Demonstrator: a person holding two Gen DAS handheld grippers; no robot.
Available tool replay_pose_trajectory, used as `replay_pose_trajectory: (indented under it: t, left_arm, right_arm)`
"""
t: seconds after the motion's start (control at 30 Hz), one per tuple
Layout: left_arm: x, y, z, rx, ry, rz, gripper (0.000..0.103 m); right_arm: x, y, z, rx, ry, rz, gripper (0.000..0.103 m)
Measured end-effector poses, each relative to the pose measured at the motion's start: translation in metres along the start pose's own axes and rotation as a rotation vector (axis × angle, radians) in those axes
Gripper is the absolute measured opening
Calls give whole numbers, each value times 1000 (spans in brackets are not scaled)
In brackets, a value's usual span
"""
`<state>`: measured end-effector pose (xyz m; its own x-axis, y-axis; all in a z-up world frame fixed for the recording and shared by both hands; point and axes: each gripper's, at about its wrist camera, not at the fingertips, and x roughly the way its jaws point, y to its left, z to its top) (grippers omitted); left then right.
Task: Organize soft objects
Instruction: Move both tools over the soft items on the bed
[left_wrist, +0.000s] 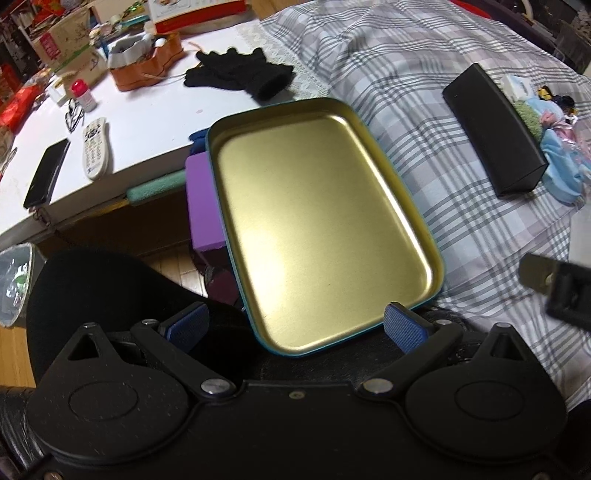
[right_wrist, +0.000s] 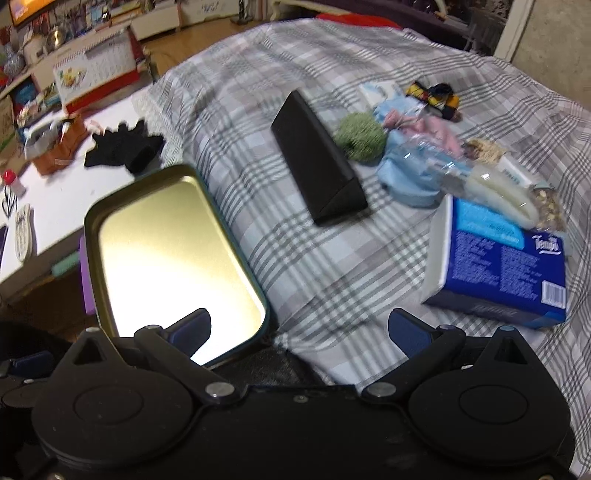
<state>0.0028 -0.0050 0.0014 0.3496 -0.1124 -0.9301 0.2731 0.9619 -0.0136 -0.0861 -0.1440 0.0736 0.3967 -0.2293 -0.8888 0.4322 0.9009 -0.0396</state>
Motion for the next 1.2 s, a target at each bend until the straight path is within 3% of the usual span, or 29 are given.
replay_pose_trajectory:
  t: [0.23, 0.73, 1.0, 1.2]
  left_arm:
    - [-13, -27, 15, 69, -45, -28, 97]
    - [-41, -120, 51, 284, -130, -137, 97]
    - [-42, -168, 65, 358, -142, -174, 97]
    - [-30, -208, 72, 396, -47, -264, 97]
  right_arm:
    - [-10, -58, 16, 127, -71, -52, 102]
    - [-15, -272, 25, 541, -206, -229, 102]
    - [21, -326, 43, 541, -166, -278, 101]
    - [65, -335, 54, 547, -91, -265, 99]
